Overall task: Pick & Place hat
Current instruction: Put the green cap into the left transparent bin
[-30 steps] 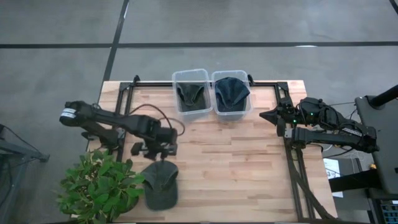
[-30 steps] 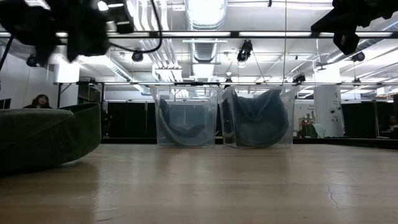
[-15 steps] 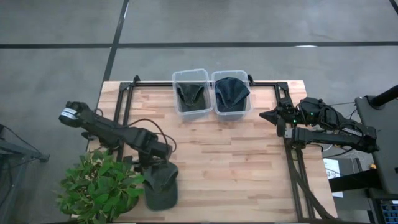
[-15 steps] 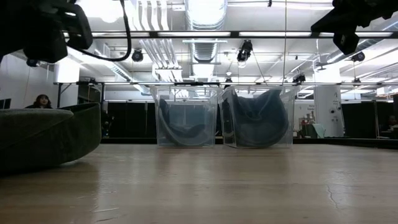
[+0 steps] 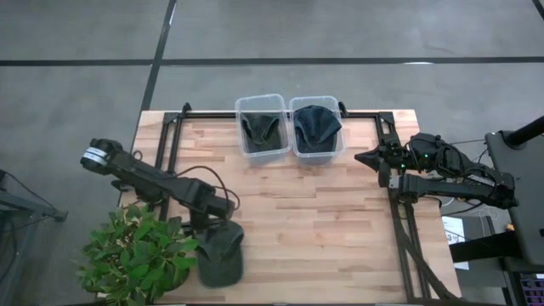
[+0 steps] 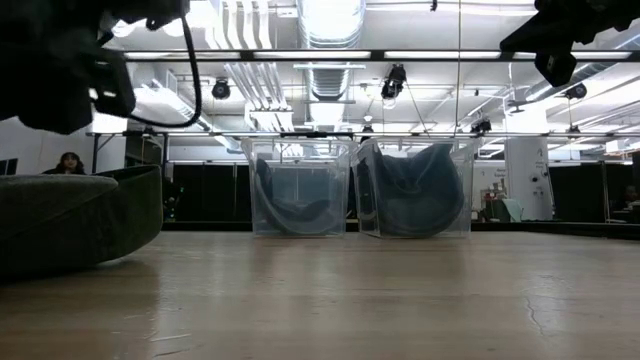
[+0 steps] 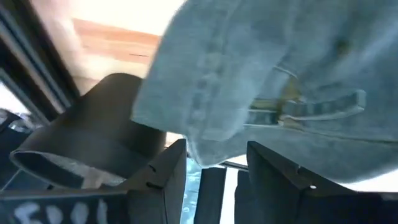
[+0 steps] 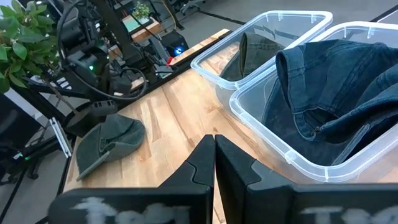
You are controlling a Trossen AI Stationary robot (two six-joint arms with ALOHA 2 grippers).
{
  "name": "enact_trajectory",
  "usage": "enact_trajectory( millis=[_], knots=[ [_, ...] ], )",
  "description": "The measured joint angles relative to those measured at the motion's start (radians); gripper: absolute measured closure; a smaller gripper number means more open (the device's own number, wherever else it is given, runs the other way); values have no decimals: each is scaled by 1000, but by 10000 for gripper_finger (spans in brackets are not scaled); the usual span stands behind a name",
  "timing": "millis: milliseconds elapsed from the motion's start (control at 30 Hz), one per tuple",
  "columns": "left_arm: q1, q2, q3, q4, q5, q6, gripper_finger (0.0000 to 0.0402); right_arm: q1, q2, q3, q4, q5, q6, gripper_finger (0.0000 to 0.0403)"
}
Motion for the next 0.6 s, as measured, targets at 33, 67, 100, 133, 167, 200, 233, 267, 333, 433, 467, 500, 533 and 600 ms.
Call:
enact_trajectory(
  millis=[33,67,100,133,167,200,233,267,333,433,467,500,533,600],
  knots=[
    [0,0,-8,-3,14,-3,241,0,0,0,0,0,0,394],
    [0,0,-14,0,27,-3,241,0,0,0,0,0,0,394],
    [0,0,-18,4,39,-1,241,0,0,0,0,0,0,394],
    [0,0,-21,7,46,5,241,0,0,0,0,0,0,394],
    [0,0,-22,7,49,13,241,0,0,0,0,0,0,394],
    [0,0,-23,6,59,20,241,0,0,0,0,0,0,394],
    [0,0,-24,7,71,23,241,0,0,0,0,0,0,394],
    [0,0,-25,8,81,24,241,0,0,0,0,0,0,394],
    [-1,0,-30,6,104,28,241,0,0,0,0,0,0,394],
    [-3,0,-39,9,123,32,241,0,0,0,0,0,0,394],
    [-3,0,-43,13,124,32,241,0,0,0,0,0,0,394],
    [-4,0,-49,22,125,32,241,0,0,0,0,0,0,394],
    [-5,0,-56,33,129,32,241,0,0,0,0,0,0,394],
    [-8,0,-74,78,143,26,241,0,0,0,0,0,0,394]
  ],
)
